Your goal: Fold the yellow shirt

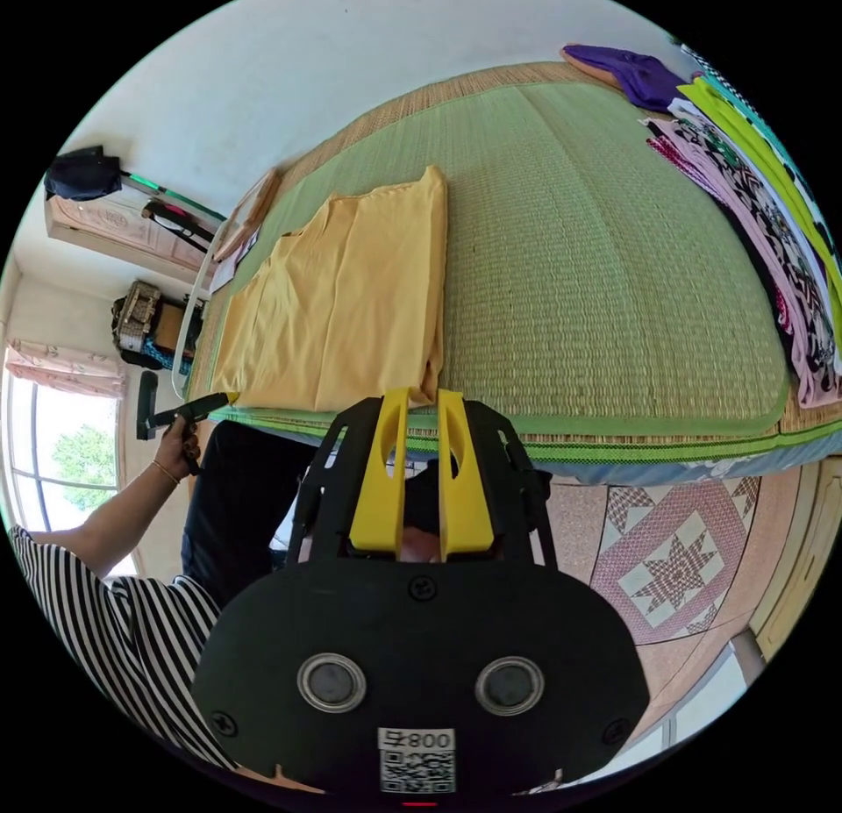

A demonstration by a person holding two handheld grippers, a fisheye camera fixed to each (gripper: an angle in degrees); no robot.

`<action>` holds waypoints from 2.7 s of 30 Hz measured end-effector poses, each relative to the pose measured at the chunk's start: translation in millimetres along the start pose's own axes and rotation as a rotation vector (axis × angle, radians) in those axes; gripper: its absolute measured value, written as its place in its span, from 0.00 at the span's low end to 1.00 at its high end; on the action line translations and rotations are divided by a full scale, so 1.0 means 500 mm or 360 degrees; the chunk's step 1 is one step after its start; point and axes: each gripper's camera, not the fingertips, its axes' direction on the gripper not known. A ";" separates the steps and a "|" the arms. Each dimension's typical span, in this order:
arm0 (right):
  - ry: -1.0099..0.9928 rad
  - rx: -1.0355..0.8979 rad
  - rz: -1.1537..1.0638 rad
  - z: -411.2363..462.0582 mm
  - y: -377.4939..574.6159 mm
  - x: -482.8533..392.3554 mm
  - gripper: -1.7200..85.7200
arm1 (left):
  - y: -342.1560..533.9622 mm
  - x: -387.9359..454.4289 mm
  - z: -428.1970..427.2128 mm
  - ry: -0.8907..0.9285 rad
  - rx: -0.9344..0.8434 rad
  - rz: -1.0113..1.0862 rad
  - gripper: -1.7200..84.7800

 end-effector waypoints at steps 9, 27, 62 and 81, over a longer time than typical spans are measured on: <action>-0.0033 -0.0004 0.0021 0.044 0.020 0.039 0.09 | 0.004 0.197 -0.098 0.0136 0.0037 0.0153 0.04; -0.0286 0.0032 0.0085 0.107 0.047 0.138 0.07 | -0.030 0.906 -0.127 0.0286 -0.0258 0.1112 0.09; -0.0852 0.0090 0.0052 0.161 -0.039 0.218 0.04 | 0.066 1.600 -0.337 -0.0351 -0.0003 0.1528 0.06; -0.0898 0.0182 0.0317 0.239 -0.258 0.326 0.12 | -0.016 1.563 -0.427 -0.0033 -0.0001 0.1206 0.03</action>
